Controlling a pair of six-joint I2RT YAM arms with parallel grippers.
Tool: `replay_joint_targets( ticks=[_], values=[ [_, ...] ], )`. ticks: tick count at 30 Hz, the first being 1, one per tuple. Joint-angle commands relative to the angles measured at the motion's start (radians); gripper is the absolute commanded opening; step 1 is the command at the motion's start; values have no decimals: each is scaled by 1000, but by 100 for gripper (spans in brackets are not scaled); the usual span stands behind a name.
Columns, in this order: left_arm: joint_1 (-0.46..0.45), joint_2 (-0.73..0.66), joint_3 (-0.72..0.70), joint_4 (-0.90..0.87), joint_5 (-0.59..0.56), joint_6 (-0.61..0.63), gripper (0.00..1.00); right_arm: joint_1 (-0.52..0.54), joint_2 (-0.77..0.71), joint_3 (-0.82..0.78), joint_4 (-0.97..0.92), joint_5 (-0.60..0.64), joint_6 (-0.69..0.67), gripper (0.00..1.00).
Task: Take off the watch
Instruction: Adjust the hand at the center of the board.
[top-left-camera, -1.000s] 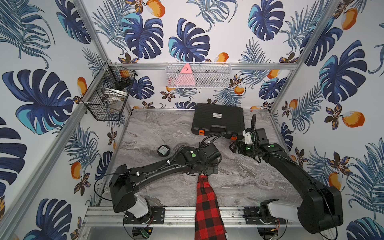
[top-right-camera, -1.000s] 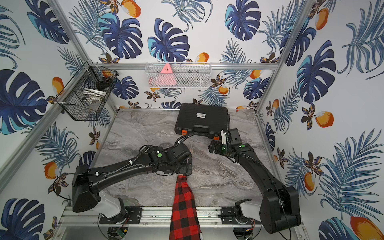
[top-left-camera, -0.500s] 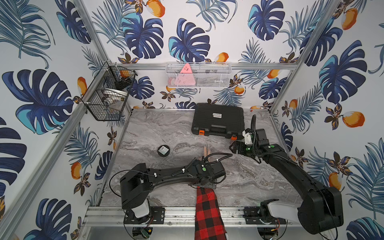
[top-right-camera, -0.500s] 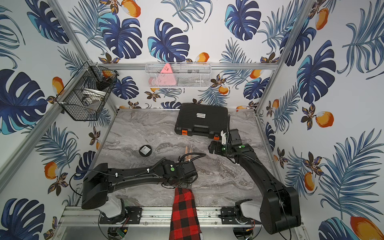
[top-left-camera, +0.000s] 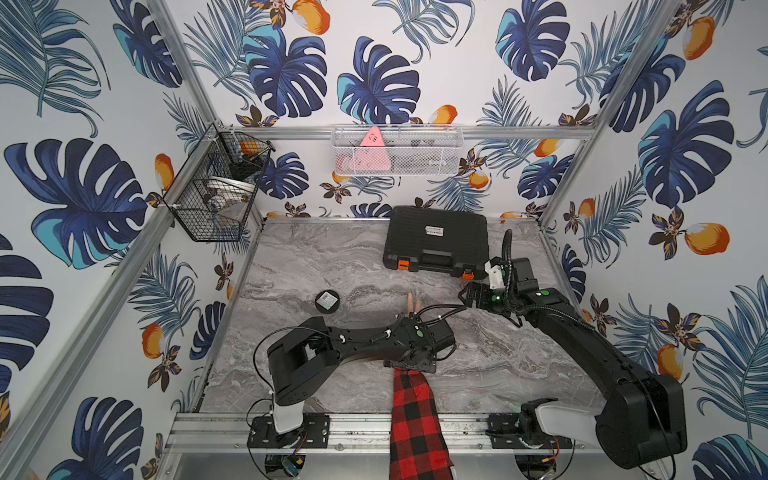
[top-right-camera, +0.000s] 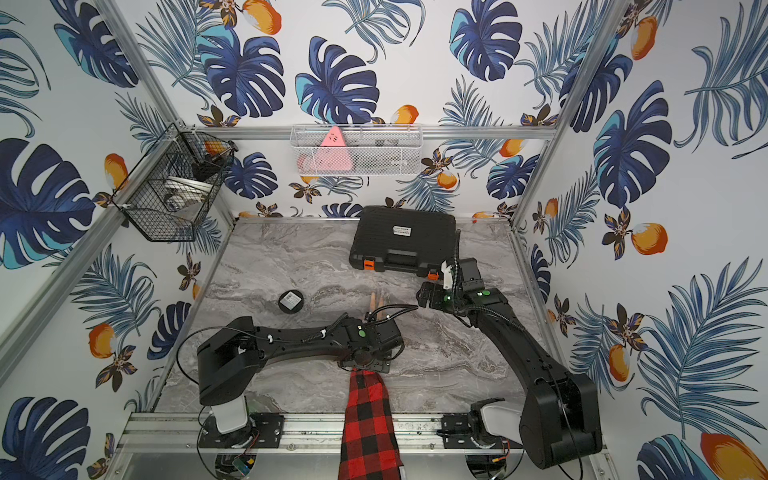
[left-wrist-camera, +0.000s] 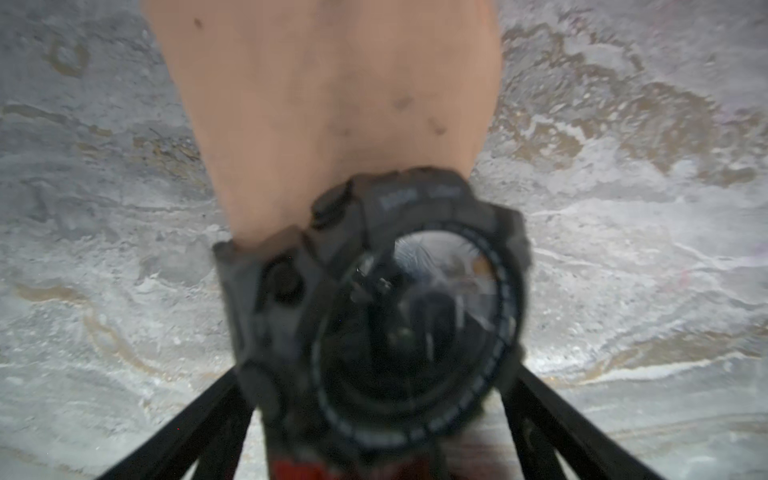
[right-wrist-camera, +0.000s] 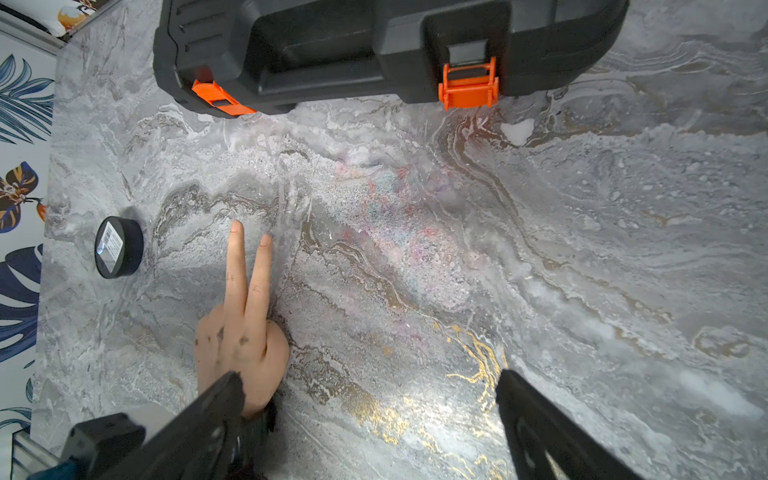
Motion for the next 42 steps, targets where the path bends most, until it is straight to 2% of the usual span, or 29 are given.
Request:
replay_joint_targets(
  ticks=[1,5,13,22,27,33,35,42],
  values=[
    [3,14,-9,22,11,11,92,1,7,4,5,5,-1,98],
    [7,9,-14,31,1,20,82,0,12,4,6,3,-1,98],
    [18,5,5,49,-18,63,53,1,-3,2,2,-2,0,98],
    [18,-61,-15,102,-28,106,36,0,6,8,-10,-17,3,98],
    [34,-157,-74,193,-13,161,32,1,-3,6,-18,-32,19,97],
    [70,-266,-183,353,68,252,19,1,-1,5,8,-112,82,97],
    [90,-302,-226,429,145,301,10,2,-4,-3,29,-138,118,97],
    [138,-401,-363,667,333,366,9,6,-30,-74,196,-315,279,97]
  ],
)
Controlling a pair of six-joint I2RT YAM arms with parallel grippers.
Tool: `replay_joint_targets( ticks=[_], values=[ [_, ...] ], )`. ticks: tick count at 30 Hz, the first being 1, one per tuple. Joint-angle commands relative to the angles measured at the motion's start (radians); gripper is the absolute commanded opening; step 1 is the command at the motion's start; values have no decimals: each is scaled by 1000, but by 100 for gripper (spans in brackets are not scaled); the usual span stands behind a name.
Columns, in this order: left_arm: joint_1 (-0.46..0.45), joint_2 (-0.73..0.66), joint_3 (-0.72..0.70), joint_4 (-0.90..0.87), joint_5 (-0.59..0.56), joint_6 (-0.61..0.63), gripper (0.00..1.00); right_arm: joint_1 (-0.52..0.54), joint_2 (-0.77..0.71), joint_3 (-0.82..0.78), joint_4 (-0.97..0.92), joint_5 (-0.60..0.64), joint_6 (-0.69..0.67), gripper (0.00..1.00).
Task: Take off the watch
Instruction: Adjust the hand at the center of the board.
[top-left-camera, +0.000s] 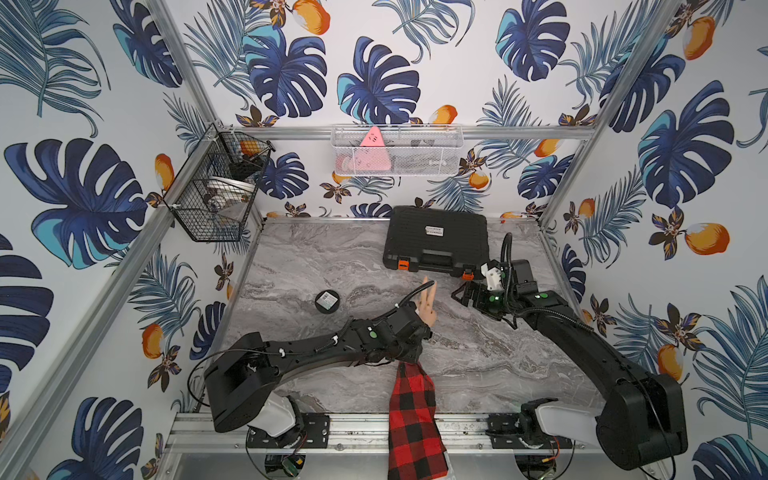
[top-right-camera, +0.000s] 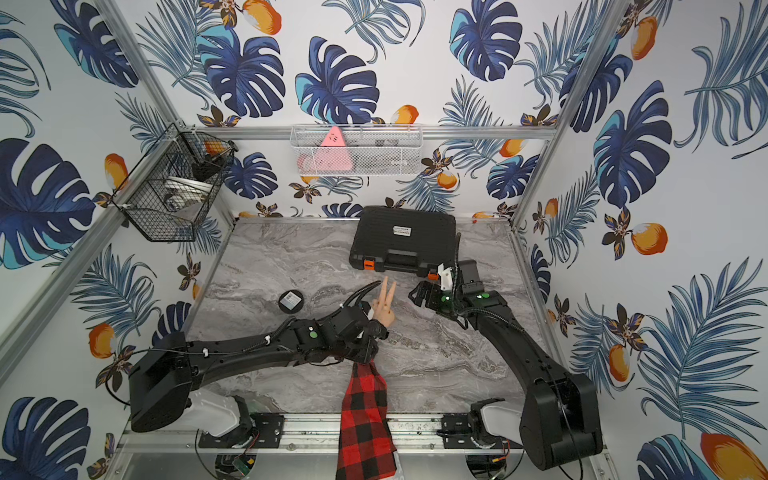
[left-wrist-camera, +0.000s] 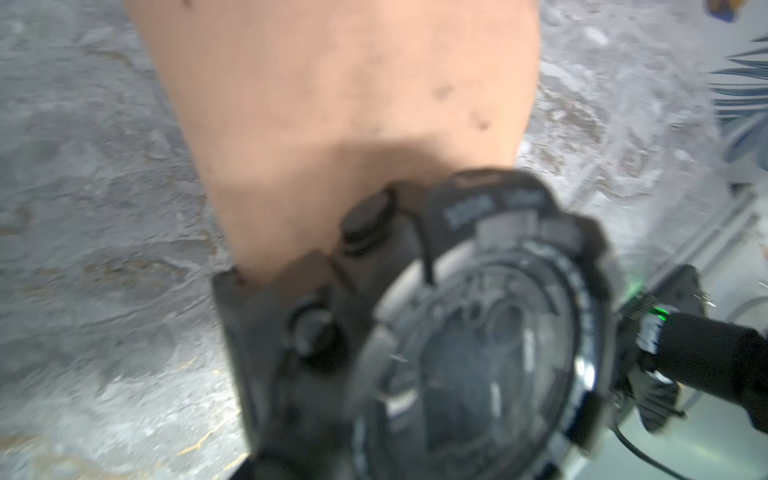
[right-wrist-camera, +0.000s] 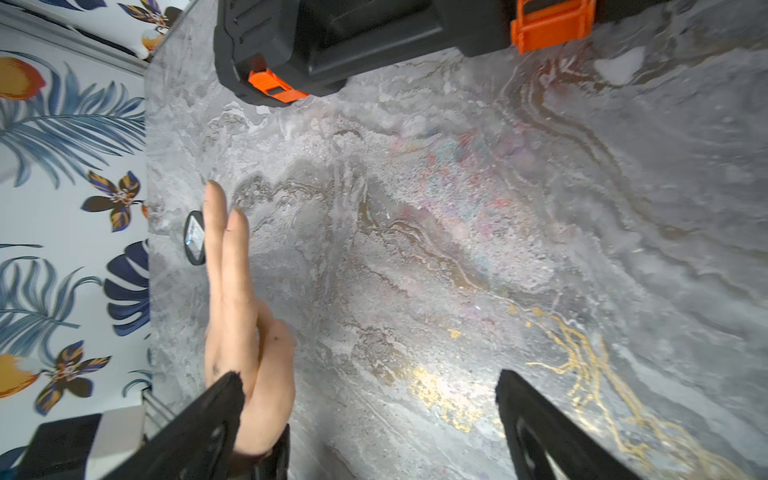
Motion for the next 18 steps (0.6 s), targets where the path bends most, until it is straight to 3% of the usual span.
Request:
replay_joint_targets(
  ticks=[1,4,11,18],
  values=[
    [13,-25,-27,211,112,60,9,9,-19,-43,159,-144,143,97],
    [12,-40,-49,250,134,58,9,49,-26,-101,307,-207,269,97],
    [13,-48,-71,275,131,50,10,178,26,-159,485,-157,442,95],
    [13,-59,-85,277,120,49,10,234,87,-181,560,-124,505,78]
  ],
)
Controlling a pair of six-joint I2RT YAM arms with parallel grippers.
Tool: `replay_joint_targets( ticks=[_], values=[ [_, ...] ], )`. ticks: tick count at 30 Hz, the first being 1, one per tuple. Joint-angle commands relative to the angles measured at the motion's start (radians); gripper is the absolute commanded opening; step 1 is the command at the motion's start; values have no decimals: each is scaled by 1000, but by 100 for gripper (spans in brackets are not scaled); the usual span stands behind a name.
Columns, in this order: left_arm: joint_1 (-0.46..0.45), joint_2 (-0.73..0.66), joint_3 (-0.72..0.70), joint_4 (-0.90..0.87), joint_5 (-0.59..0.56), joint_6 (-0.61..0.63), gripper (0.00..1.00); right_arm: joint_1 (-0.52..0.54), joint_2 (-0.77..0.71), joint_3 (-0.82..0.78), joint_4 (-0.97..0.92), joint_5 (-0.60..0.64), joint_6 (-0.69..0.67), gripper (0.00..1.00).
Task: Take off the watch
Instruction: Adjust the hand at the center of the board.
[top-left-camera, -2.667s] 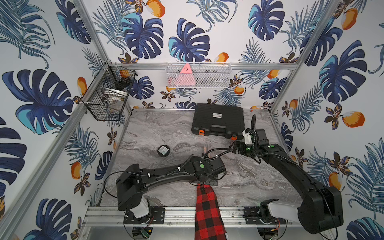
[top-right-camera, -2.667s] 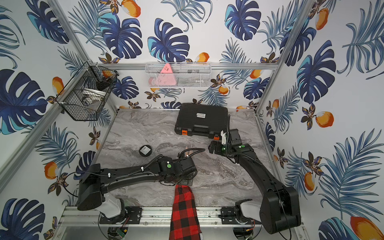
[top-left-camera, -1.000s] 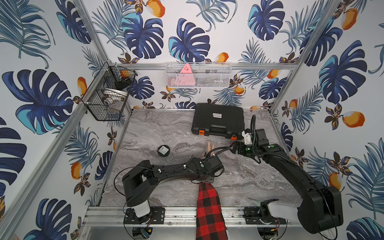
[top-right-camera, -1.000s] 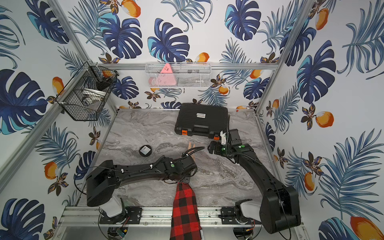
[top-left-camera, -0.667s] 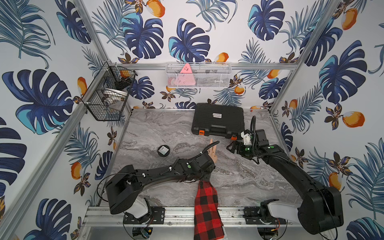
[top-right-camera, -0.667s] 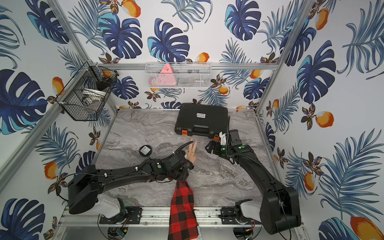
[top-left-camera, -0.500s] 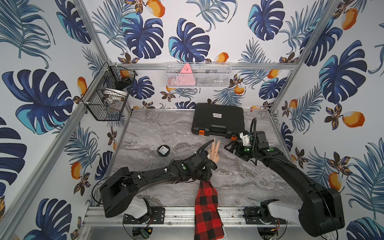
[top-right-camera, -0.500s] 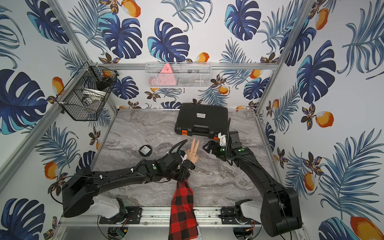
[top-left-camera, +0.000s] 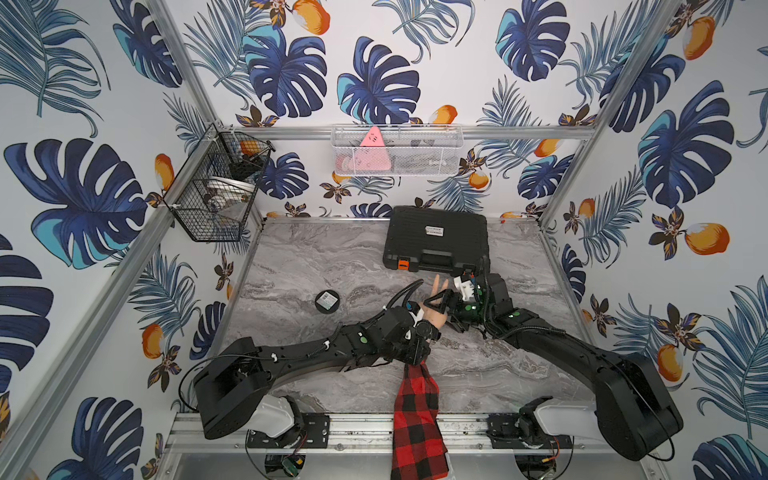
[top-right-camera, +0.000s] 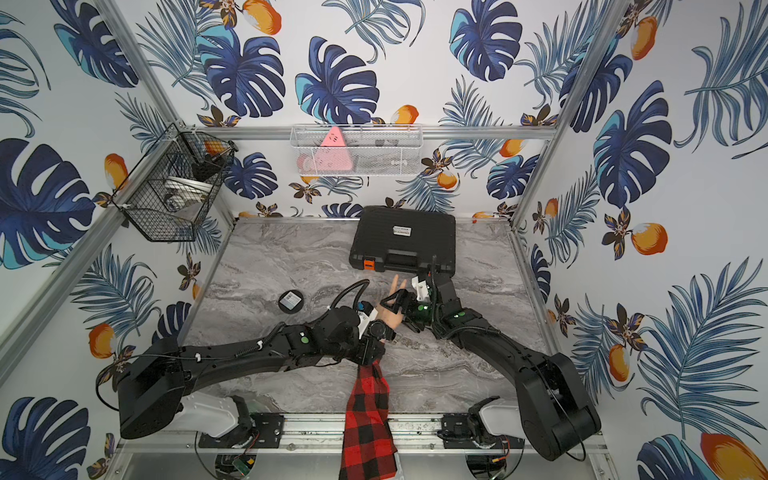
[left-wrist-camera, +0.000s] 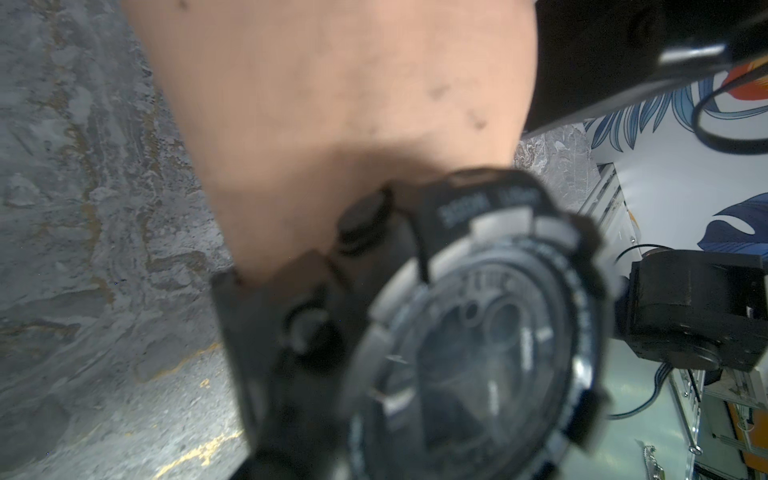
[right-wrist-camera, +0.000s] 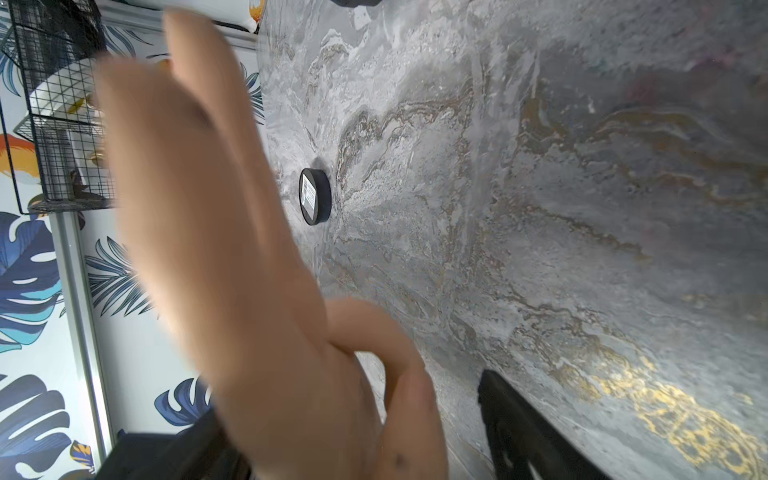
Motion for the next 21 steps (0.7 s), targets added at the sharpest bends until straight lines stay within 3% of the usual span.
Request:
replay_joint_targets(
  ticks=[1,12,15,21],
  values=[
    [2,-15,-2,88,-5,17,10,37,19,9,74,22,52,74],
    [2,-19,-7,68,-32,18,15,78,32,41,-4,82,35,32],
    [2,-23,-6,52,-47,22,23,78,31,60,-58,110,18,26],
    [2,-45,3,-7,-97,32,52,84,27,129,-242,218,-14,18]
  ],
)
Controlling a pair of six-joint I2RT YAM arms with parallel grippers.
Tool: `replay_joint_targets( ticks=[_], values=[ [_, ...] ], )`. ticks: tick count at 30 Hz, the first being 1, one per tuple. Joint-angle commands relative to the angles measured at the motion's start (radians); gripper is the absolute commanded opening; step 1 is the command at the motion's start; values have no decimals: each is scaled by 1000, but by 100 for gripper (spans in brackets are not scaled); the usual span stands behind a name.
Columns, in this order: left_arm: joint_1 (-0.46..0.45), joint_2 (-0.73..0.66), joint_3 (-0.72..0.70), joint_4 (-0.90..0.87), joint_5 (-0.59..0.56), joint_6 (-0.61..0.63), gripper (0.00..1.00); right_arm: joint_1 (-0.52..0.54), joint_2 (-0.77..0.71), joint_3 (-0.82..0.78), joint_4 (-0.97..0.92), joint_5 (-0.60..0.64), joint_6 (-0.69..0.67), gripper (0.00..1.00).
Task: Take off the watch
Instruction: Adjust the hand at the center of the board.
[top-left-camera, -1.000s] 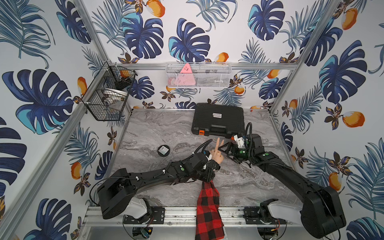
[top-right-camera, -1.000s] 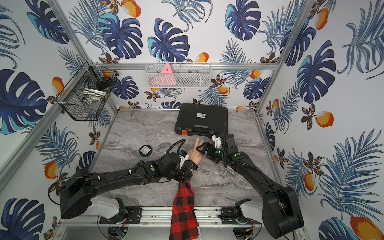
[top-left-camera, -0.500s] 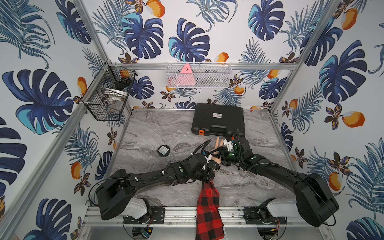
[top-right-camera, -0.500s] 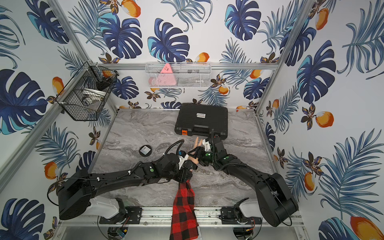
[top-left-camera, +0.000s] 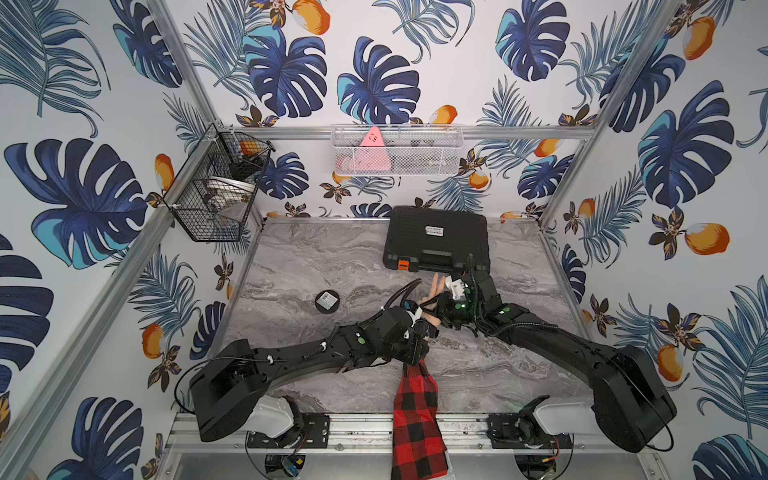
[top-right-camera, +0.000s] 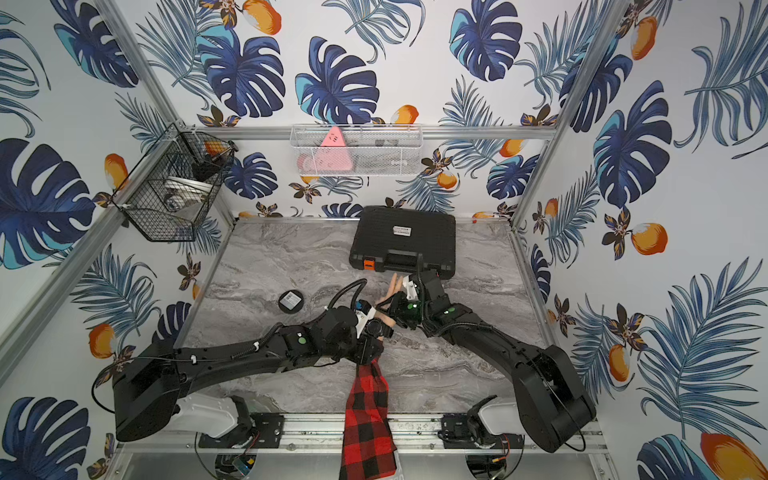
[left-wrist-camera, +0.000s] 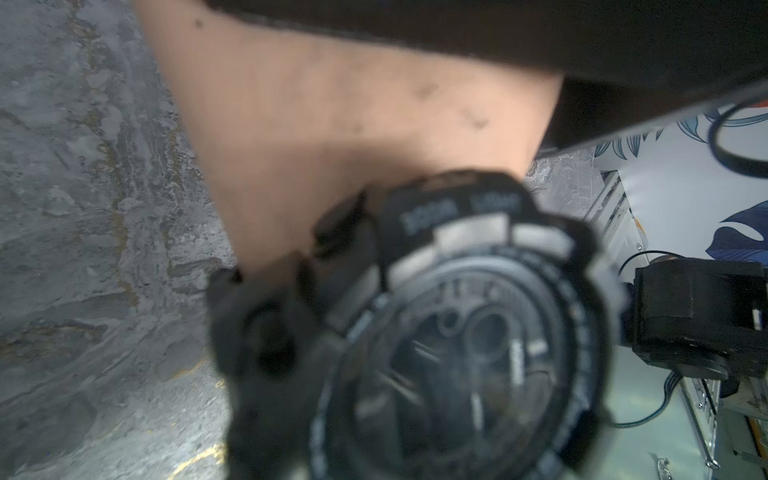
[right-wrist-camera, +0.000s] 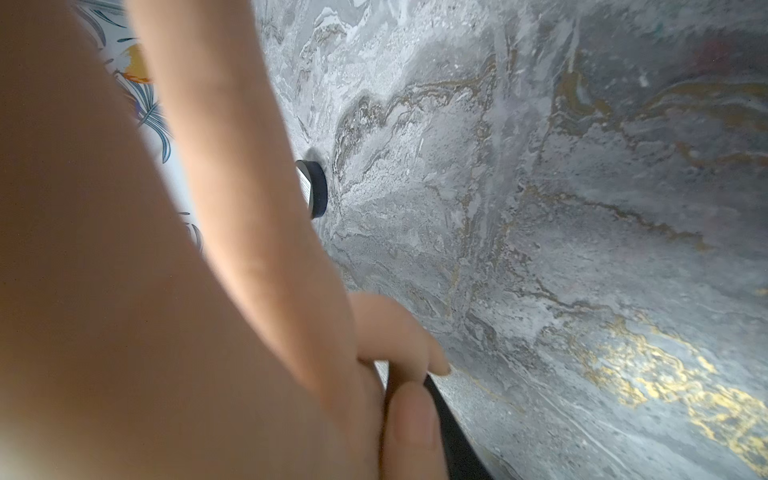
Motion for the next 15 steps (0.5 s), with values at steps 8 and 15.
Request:
replay_joint_targets(
  ticks=[8,15],
  values=[
    [2,-85,7,-77,-117,46,67,23,50,138,-361,261,-27,10],
    [2,-96,33,-171,-174,51,67,86,153,289,-628,487,-1,12]
  ],
)
